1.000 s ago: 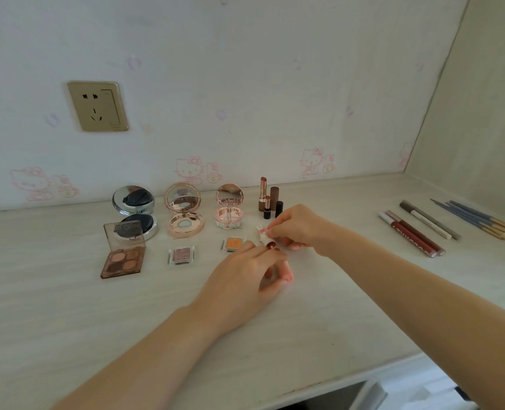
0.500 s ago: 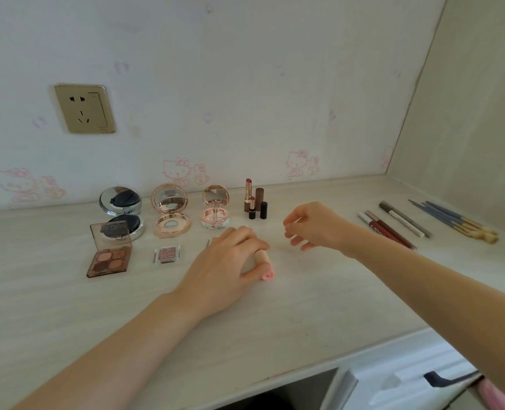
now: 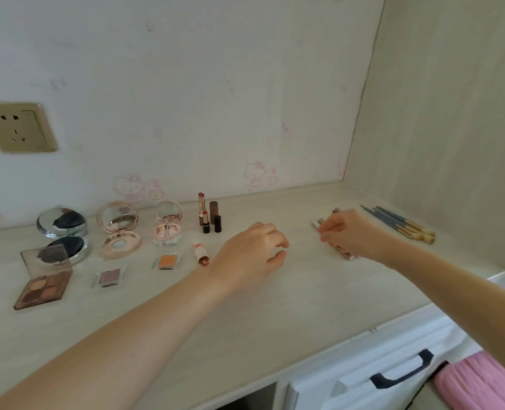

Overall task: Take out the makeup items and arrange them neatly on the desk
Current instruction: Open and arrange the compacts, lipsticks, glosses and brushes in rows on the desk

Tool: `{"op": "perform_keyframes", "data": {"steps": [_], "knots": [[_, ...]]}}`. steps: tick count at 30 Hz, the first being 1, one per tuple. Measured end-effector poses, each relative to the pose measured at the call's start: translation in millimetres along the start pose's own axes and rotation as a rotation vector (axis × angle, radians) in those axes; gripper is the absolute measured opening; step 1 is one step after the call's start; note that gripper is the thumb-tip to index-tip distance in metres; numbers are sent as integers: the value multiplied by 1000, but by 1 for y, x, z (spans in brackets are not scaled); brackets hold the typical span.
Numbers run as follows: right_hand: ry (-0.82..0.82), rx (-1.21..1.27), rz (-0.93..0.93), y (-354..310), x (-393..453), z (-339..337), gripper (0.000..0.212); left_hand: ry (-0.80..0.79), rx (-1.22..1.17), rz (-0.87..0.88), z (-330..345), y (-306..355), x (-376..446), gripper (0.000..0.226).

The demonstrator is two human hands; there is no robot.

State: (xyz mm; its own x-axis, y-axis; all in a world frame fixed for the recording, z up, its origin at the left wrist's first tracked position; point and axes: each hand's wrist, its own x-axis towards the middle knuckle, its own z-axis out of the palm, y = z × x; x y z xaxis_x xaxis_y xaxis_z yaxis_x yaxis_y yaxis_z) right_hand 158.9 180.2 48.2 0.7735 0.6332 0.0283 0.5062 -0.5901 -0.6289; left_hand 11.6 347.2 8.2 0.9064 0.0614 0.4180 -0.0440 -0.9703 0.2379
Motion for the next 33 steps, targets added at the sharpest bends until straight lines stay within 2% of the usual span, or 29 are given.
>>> {"op": "perform_keyframes", "data": {"steps": [5,10,21,29,33], "knots": [[83,-29,58,26,12,-21,15,-78,-17,-8,20,14,52,26],[74,-105,106,48,32,-31,21,-176,-11,-47,42,17,102,29],[-8,-276,129,60,60,-13,34,-314,-39,-305,87,6,165,36],[3,-353,170,54,63,-6,33,-269,-156,-341,90,10,168,36],[35,-385,172,50,61,-5,31,-165,-302,-367,87,17,168,33]]}}
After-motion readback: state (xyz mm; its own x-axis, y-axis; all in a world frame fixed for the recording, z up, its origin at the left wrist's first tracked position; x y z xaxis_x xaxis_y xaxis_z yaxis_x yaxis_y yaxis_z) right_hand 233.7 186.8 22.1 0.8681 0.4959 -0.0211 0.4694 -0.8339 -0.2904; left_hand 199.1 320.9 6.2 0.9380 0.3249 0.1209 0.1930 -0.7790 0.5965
